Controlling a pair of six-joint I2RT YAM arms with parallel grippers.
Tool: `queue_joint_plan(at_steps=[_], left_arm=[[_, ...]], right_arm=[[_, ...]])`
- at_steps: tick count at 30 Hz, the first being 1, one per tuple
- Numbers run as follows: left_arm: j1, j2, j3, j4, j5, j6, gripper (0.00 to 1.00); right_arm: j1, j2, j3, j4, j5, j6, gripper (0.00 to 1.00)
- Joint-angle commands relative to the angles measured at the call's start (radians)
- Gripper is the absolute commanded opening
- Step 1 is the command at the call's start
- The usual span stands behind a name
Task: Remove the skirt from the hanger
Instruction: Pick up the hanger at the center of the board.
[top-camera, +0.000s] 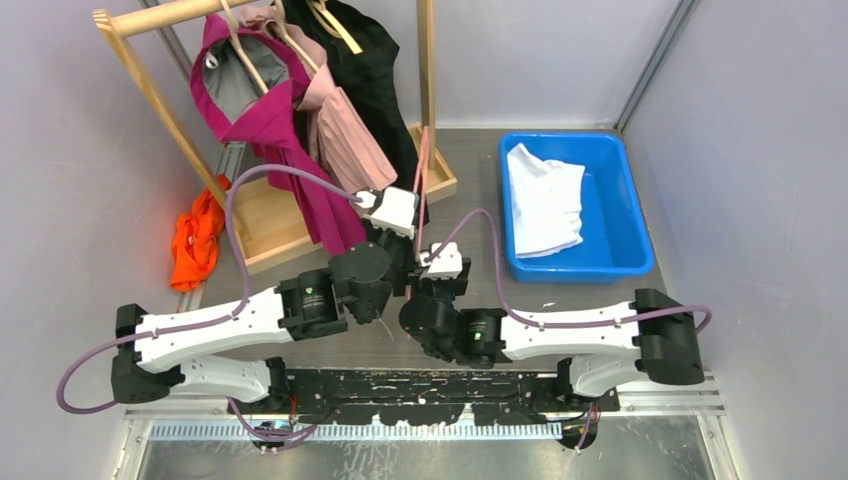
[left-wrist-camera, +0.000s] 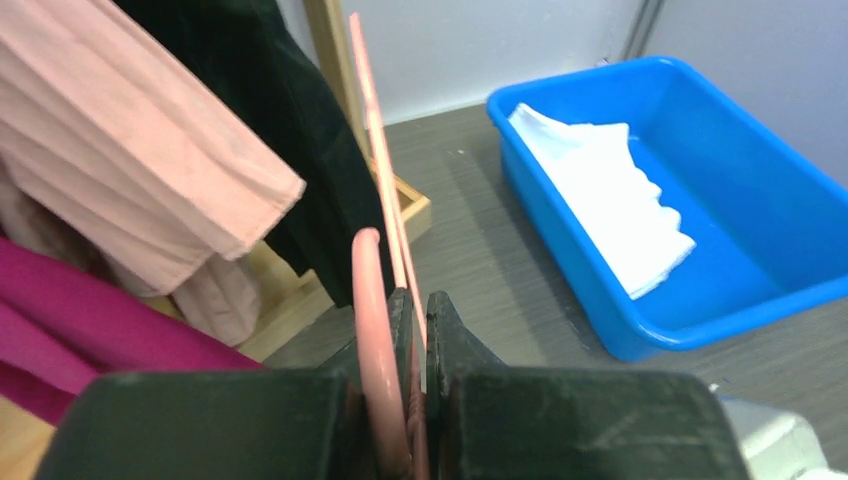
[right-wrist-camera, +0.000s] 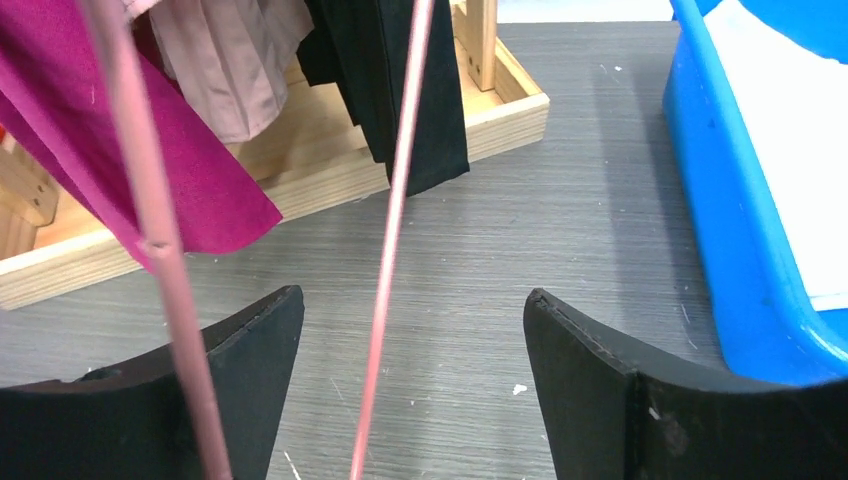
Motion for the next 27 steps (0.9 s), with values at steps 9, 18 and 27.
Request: queue_joint_plan(at_steps=[9,18,27], left_arm=[[-0.03,-0.147,-0.001,0.007,-0.108,0.048,0.0],[-0.031,-0.157,0.004,-0.013,-0.089,0.039,0.0],[-0.032,-0.378,-0.193,-0.009,0.156,-0.065,0.61]], right_arm=[[-0.029,0.151,0.155,-0.142,0.129,0.131,0.03],[-0.054,0.064,0.054,0.009,-0.064,-0.032,0.01],[-0.115,-0.036,0.045,-0.114,-0.185,-0.04,0.01]])
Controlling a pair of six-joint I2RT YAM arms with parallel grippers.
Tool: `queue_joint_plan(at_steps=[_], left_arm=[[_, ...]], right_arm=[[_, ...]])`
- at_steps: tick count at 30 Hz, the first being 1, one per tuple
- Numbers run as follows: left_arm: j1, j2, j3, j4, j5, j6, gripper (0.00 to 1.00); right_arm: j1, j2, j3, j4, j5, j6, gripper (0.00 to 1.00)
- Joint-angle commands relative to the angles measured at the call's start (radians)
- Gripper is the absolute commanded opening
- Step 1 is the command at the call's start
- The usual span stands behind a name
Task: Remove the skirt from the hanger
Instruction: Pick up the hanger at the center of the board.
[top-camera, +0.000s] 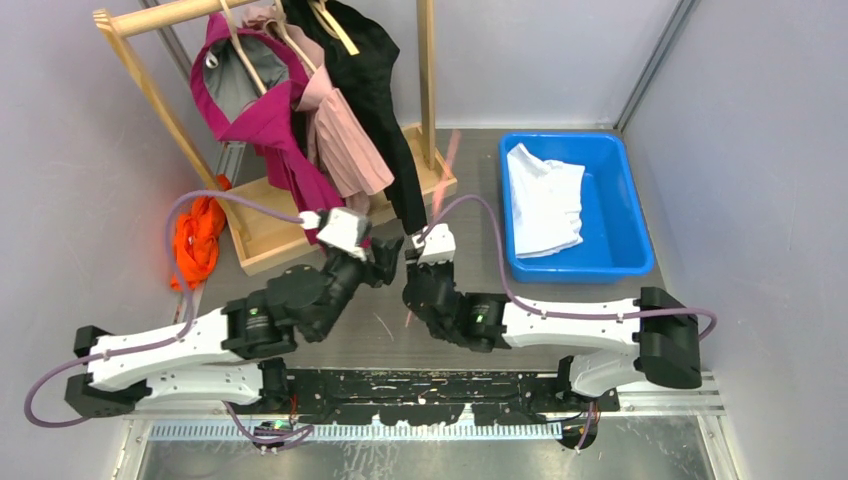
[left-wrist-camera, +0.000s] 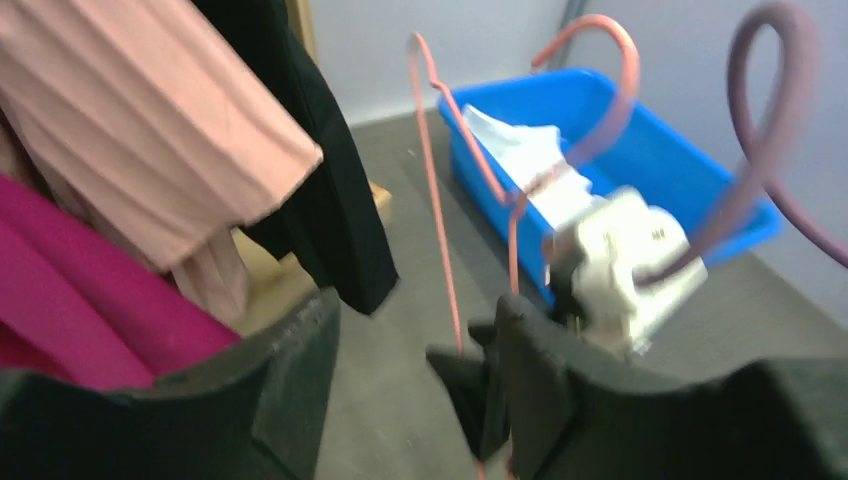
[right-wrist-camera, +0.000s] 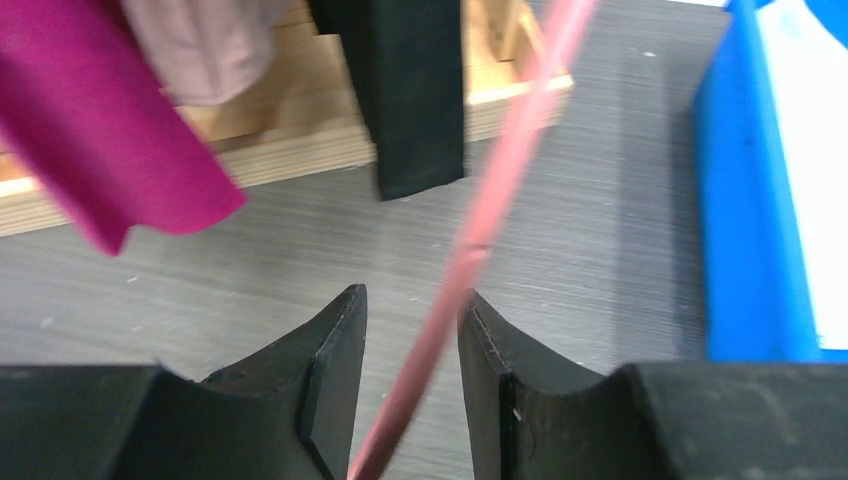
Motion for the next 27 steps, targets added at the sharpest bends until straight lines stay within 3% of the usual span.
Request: queue_joint_plan(at_steps=[1,3,6,13,21,27], left_arm=[[-0.006,-0.158,-0.052,0.013,0.128,-0.064,0.64],[-0.005,-0.21,-0.068,-0.006,0.205,-0.069,0.74],[-0.005,-0.279,-0.079,-0.043,0.275,-0.085,0.77],[-0.005,-0.414,-0.173,-0.048,0.201,-0.093,0.77],[-0.005,-0.369,-0.167,-0.079,0.159,-0.057,0.77],[-0.005,-0.345,-0.189,-0.035,0.133,-0.039,0.77]], right_arm=[[-0.038,-0.086,0.001,-0.073,0.001,0.0,0.01],[-0.04,-0.108,0.002,-0.102,-0.015,-0.008,0.01],[-0.042,-0.131,0.019,-0.161,-0.08,-0.024,0.01],[-0.05,-0.187,0.18,-0.389,-0.287,-0.099,0.01],[-0.149,-0.231,0.383,-0.599,-0.496,-0.165,0.01],[-0.287,-0.134,0.612,-0.708,-0.691,-0.268,0.01]])
